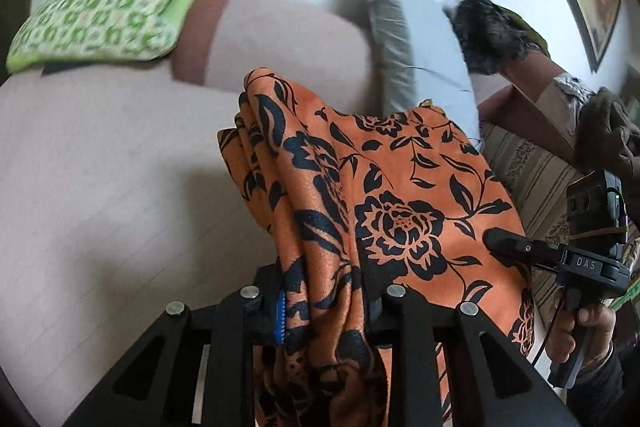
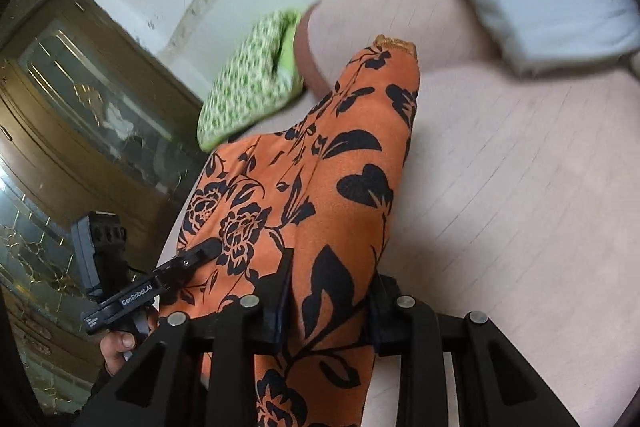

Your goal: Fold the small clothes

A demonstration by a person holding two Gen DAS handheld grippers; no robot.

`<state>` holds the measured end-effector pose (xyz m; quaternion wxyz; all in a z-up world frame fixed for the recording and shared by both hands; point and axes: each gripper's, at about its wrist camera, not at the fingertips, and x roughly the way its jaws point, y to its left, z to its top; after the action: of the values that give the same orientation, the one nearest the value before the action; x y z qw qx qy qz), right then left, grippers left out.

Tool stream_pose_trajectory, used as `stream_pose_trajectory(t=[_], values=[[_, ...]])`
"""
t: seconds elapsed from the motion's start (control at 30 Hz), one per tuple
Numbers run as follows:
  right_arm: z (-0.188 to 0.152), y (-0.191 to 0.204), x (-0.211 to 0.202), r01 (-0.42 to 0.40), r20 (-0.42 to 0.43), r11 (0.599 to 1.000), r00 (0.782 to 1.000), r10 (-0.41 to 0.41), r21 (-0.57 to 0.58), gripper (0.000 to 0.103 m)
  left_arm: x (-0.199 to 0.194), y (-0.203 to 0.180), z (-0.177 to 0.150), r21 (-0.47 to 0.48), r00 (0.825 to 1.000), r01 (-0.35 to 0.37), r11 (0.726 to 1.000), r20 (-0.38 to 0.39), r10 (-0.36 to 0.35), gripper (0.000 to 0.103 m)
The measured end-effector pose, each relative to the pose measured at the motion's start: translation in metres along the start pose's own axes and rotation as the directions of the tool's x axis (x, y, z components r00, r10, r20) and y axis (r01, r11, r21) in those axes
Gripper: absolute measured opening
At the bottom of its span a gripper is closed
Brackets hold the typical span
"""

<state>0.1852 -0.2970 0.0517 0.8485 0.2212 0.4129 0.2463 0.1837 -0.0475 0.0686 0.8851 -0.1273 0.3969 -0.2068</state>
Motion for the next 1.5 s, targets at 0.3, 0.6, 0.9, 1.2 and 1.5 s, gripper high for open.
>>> stream_pose_trajectory(t=[0.3, 0.6, 0.9, 1.2, 1.5], values=[[-0.019, -0.058, 0.041, 0.008, -0.023, 0.997, 1.000, -0.007, 0.076, 0.037, 0.024, 0.018, -0.012, 0.010, 0.996, -0.046, 0.999, -0.075, 0.047, 0.028], [-0.054, -0.059, 0.051, 0.208, -0.090, 0.977, 0.975, -0.204, 0.041, 0.057, 0.042, 0.083, -0.053, -0.088, 0.972, -0.155, 0.984, -0.191, 0.136, 0.069], [-0.093, 0.012, 0.032, 0.098, -0.062, 0.995, 0.993, -0.098, -0.005, 0.072, -0.004, 0.062, -0.078, -0.027, 0.990, -0.126, 0.992, -0.073, 0.124, 0.084], [-0.095, 0.072, -0.018, 0.336, 0.004, 0.935, 0.941, -0.338, -0.114, 0.076, -0.035, 0.022, -0.100, 0.153, 0.954, -0.255, 0.955, -0.123, 0.274, 0.095], [-0.196, 0.098, -0.062, 0.588, -0.013, 0.799, 0.804, -0.594, -0.125, 0.095, -0.129, -0.004, -0.131, 0.095, 0.918, -0.396, 0.913, 0.040, 0.394, 0.099]])
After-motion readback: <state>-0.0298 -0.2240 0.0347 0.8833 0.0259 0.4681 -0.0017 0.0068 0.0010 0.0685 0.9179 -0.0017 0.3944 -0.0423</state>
